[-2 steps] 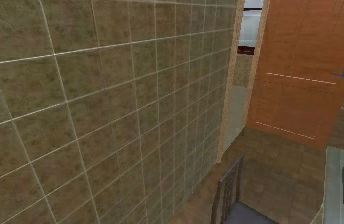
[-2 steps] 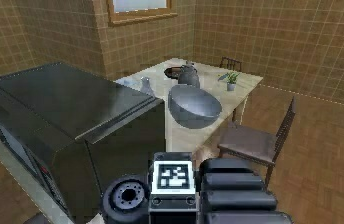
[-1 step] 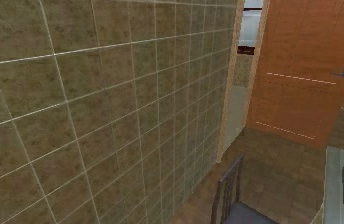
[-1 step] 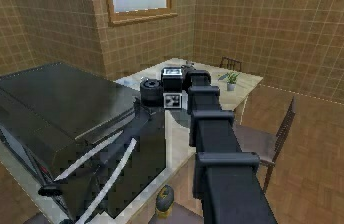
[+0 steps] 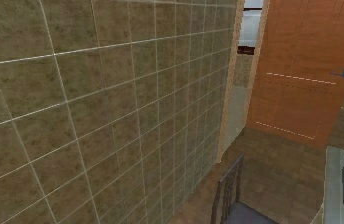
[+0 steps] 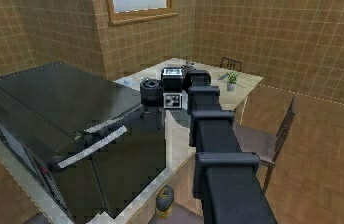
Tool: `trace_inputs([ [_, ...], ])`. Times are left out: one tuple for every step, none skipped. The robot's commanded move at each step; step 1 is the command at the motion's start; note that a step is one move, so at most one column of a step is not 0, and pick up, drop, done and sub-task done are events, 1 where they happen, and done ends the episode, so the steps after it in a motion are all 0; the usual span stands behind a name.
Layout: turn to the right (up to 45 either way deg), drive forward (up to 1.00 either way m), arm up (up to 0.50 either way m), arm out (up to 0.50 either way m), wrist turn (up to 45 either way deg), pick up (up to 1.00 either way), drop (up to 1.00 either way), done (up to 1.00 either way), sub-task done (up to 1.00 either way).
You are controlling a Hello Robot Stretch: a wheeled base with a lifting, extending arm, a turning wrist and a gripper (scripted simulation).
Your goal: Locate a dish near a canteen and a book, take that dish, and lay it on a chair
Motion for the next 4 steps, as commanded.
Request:
trace_inputs([
  [0.0, 0.00, 0.00, 0.00, 45.0, 0.00, 0.00, 0.00, 0.00],
  [0.0, 0.00, 0.00, 0.00, 45.0, 0.00, 0.00, 0.00, 0.00],
  [0.0, 0.00, 0.00, 0.00, 21.0, 0.00, 0.00, 0.00, 0.00],
  [0.0, 0.00, 0.00, 0.00, 0.0, 1.00, 0.00, 0.00, 0.00],
])
